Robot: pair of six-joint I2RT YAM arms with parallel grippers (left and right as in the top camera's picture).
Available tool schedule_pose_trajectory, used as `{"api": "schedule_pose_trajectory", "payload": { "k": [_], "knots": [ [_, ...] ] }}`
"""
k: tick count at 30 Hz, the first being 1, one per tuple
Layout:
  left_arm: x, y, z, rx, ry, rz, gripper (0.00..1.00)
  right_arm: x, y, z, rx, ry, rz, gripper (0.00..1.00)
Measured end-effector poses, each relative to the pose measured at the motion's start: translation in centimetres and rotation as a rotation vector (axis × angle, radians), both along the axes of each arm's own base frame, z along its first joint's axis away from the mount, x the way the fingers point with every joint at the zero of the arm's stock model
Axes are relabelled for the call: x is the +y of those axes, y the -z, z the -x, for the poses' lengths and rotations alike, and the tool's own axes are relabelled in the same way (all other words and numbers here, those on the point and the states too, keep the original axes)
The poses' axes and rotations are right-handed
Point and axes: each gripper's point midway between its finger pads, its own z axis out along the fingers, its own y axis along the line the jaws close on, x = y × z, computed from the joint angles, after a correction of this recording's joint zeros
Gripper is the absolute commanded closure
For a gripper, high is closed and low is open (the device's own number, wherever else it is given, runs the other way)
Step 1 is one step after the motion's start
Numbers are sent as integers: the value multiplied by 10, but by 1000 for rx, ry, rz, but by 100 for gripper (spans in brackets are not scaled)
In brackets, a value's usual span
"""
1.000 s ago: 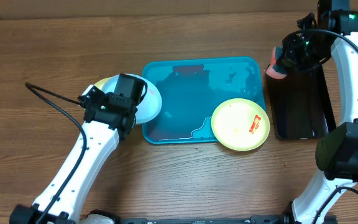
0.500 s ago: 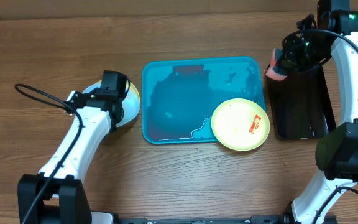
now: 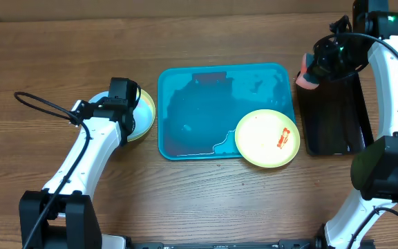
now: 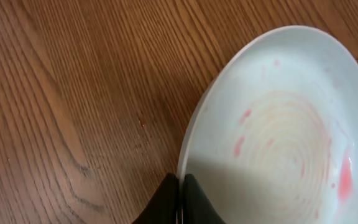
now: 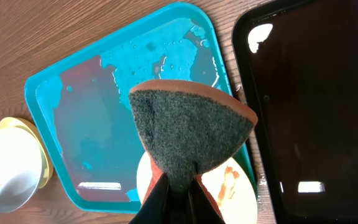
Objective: Clean dirty plates on tray and stack at the side
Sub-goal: 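Release the white plate and reach left gripper to the remaining yellow plate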
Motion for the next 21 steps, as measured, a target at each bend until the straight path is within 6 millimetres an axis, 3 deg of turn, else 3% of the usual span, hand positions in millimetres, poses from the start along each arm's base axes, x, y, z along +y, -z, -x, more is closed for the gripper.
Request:
{"api": "schedule_pose_trajectory", "payload": {
  "k": [3,6,12,16,19,21],
  "knots": [
    [-1,1,-1,16,30,1,63,0,0,0,-1,-1,0,94],
    [-3,1,-2,24,56,8,56,0,0,0,-1,-1,1,94],
    [-5,1,-7,40,124,-1,57,0,0,0,-2,-3,1,91],
    [-9,0,-11,72,208,-3,66,0,0,0,-1,-4,0,90],
    [-25,-10,-24,73,323,16,65,0,0,0,-1,-3,1,90],
    [-46,-21,-39,49,436,46,64,0,0,0,-1,-4,1,91]
  ]
}}
